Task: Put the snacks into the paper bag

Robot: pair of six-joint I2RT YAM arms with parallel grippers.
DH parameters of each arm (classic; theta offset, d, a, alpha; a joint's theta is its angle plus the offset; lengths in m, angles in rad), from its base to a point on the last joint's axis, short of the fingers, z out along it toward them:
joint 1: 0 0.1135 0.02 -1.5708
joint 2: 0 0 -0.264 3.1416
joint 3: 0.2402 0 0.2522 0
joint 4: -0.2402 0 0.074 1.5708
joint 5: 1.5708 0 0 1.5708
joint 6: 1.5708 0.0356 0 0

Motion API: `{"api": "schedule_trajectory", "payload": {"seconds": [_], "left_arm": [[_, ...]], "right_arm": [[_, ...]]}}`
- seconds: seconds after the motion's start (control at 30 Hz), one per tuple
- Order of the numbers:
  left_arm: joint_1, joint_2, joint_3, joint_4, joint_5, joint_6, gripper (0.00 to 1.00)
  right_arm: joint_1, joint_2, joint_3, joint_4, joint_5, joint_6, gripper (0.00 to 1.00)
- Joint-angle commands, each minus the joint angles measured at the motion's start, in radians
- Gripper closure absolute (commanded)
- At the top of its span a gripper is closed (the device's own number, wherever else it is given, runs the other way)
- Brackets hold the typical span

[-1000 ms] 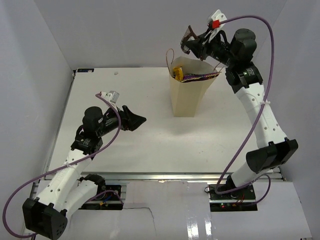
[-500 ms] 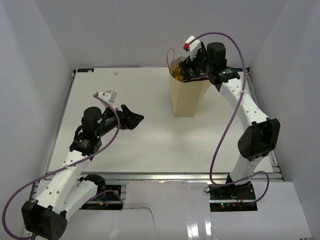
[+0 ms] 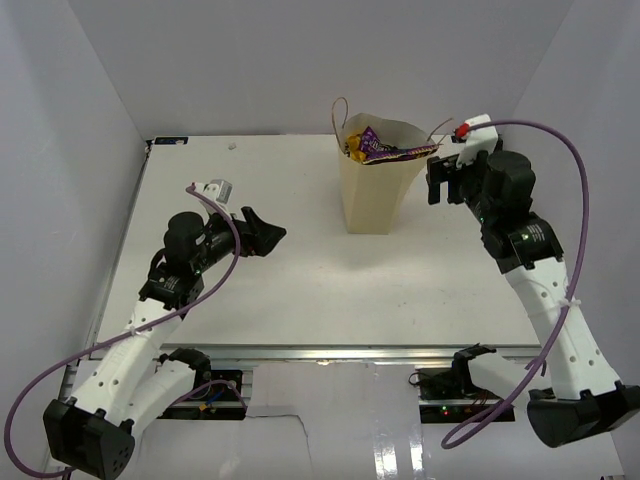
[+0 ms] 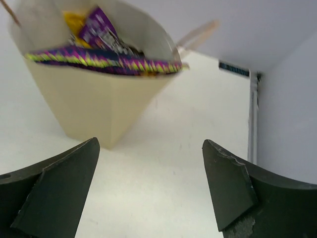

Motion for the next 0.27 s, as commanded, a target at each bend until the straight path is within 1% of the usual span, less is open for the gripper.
{"api": "schedule_trajectory", "payload": {"seconds": [0.0, 0.07, 0.1, 0.23], "left_arm": [[0.003, -0.010, 0.047, -0.011, -0.025, 0.006, 0.03], [0.003, 0.001, 0.056, -0.026, -0.021, 0.009, 0.03], [0.003, 0.004, 0.067, -0.032, -0.011, 0.009, 0.03], [0.003, 0.009, 0.075, -0.039, 0.004, -0.008, 0.02]], "right_arm": [[-0.016, -0.091, -0.091, -0.077, 0.232, 0.051, 0.10], [-0.020, -0.139, -0.132, -0.077, 0.269, 0.045, 0.10], [-0.025, -0.178, -0.143, -0.083, 0.268, 0.042, 0.10], [-0.034, -0.223, -0.180, -0.118, 0.245, 0.039, 0.10]]}}
